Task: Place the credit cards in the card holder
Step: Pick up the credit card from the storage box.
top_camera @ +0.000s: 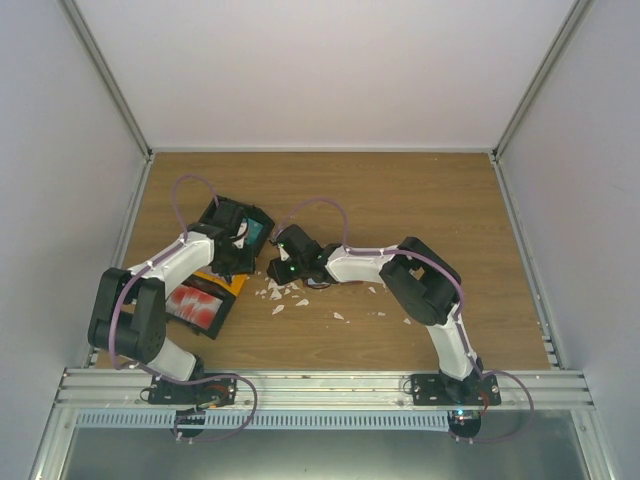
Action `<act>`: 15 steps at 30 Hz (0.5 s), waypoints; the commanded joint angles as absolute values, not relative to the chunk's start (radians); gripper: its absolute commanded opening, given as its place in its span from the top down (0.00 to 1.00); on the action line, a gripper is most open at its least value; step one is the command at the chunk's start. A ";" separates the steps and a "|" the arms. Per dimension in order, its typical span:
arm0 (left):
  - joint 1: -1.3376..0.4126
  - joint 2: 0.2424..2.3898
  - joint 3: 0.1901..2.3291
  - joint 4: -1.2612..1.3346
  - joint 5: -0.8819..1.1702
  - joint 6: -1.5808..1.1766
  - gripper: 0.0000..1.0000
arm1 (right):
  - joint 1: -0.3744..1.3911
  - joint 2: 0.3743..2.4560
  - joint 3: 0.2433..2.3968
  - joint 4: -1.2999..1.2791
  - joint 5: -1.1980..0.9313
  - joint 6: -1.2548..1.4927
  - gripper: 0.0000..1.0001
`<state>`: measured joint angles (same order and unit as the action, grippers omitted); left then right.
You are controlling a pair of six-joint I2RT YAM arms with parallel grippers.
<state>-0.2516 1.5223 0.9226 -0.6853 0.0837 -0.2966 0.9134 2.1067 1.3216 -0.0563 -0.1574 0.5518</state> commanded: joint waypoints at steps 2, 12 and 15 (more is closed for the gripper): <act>-0.265 1.499 0.968 -0.727 0.079 -0.293 0.51 | 0.908 2.074 1.305 -0.054 -0.135 0.558 0.71; -0.266 1.488 0.968 -0.738 0.060 -0.302 0.60 | 0.907 2.078 1.302 -0.054 -0.134 0.560 0.71; -0.266 1.480 0.969 -0.742 0.054 -0.306 0.62 | 0.907 2.077 1.301 -0.054 -0.133 0.560 0.71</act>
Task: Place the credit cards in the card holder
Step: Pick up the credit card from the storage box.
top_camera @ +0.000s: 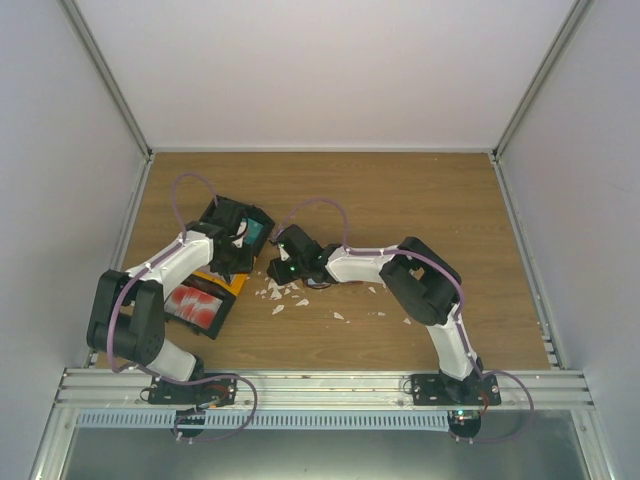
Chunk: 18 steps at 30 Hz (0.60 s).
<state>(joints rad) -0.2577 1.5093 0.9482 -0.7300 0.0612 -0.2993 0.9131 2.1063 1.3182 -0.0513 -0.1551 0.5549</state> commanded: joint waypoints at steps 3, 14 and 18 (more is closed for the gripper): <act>-0.265 1.470 0.972 -0.751 0.054 -0.307 0.62 | 0.907 2.078 1.301 -0.054 -0.132 0.561 0.71; -0.267 1.457 0.969 -0.753 0.073 -0.314 0.71 | 0.904 2.078 1.302 -0.052 -0.139 0.569 0.71; -0.266 1.453 0.973 -0.758 0.060 -0.320 0.74 | 0.904 2.077 1.301 -0.052 -0.138 0.569 0.72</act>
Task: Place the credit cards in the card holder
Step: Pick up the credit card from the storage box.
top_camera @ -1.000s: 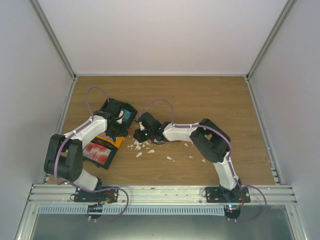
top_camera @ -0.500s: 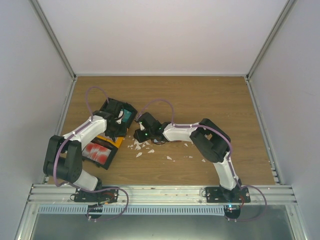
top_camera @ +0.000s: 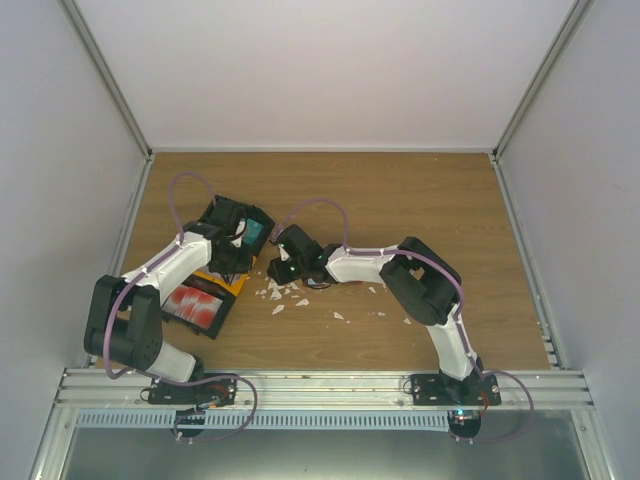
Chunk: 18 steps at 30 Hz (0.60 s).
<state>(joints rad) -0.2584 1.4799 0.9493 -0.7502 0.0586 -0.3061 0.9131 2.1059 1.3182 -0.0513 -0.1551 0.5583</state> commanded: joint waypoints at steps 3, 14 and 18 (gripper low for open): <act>-0.266 1.448 0.973 -0.758 0.060 -0.324 0.77 | 0.904 2.077 1.298 -0.051 -0.138 0.569 0.72; -0.265 1.425 0.990 -0.774 0.044 -0.330 0.88 | 0.903 2.075 1.299 -0.052 -0.139 0.569 0.72; -0.264 1.416 0.998 -0.782 0.036 -0.331 0.91 | 0.904 2.072 1.299 -0.054 -0.138 0.571 0.72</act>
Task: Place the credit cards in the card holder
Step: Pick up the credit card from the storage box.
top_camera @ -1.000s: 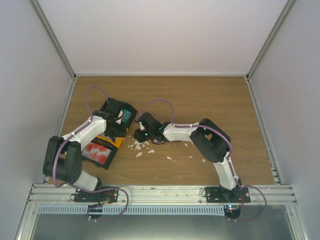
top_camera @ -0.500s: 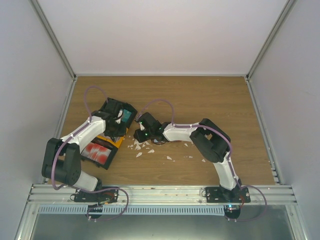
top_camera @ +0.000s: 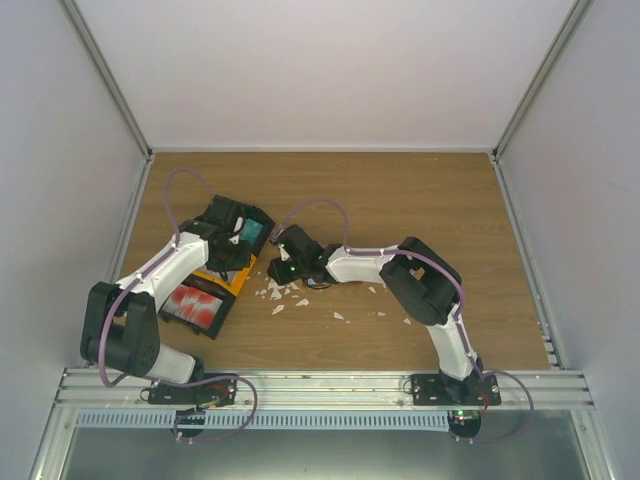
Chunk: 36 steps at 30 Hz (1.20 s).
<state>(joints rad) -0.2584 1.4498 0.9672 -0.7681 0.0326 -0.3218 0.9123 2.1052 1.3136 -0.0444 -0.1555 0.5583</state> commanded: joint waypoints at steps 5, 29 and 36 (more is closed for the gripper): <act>-0.263 1.400 1.005 -0.789 0.008 -0.333 0.95 | 0.904 2.060 1.302 -0.054 -0.135 0.569 0.72; -0.287 1.022 0.948 -0.416 0.245 -0.531 1.00 | 0.791 1.617 1.057 -0.159 0.062 0.593 0.66; -0.426 1.098 0.760 -0.036 0.376 -0.787 1.00 | 0.708 1.587 0.975 -0.327 0.143 0.604 0.71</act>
<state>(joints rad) -0.3607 1.0401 0.8246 -0.3092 0.2783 -0.6235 0.7418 1.5921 1.0035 -0.1967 0.0574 0.5888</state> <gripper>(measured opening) 0.019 0.316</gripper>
